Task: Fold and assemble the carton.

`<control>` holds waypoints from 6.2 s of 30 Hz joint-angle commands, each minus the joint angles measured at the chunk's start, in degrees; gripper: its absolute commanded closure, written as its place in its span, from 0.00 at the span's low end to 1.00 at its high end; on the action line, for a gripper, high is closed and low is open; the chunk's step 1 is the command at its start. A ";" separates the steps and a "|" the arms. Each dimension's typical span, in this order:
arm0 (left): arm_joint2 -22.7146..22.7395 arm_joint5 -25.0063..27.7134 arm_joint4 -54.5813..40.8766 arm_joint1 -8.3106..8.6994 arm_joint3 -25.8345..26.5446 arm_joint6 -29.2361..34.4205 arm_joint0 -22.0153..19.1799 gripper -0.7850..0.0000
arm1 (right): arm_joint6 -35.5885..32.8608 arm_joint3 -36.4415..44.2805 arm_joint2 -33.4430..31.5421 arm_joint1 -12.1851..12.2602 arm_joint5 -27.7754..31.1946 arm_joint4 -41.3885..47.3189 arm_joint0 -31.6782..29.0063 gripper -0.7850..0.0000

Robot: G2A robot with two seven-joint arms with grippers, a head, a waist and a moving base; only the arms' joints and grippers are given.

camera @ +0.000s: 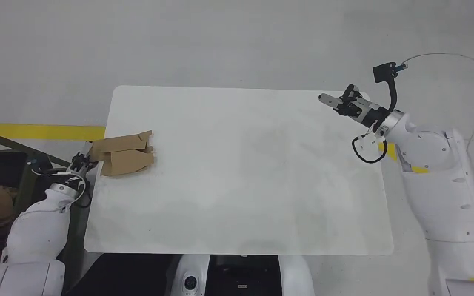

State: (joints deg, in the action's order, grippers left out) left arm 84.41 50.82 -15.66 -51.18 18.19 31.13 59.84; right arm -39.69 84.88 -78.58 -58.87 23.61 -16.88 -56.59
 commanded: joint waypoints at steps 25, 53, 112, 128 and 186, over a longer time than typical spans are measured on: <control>4.79 -2.45 -6.89 0.91 0.05 3.21 -2.37 1.00 | 0.00 0.00 0.00 0.00 0.00 0.00 0.00 0.00; -4.52 -6.32 -15.23 -4.93 15.66 18.02 -18.10 1.00 | 0.00 0.00 0.00 0.00 0.00 0.00 0.00 0.00; -24.35 -13.23 -13.43 -13.16 36.51 34.01 -15.76 1.00 | 0.00 0.00 0.00 0.00 0.00 0.00 0.00 0.00; -24.35 -13.39 -13.33 -13.16 36.64 33.71 -15.62 1.00 | -0.30 0.53 0.18 0.02 -0.09 0.75 -0.92 0.00; -52.26 -13.59 -18.74 -20.58 29.55 35.94 -33.38 1.00 | -32.82 -13.68 24.02 -2.18 8.17 43.36 5.42 0.85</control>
State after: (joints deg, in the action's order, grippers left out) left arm 32.28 37.13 -34.39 -71.77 47.77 67.17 26.56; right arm -72.46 71.23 -54.72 -61.03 31.82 26.29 -51.24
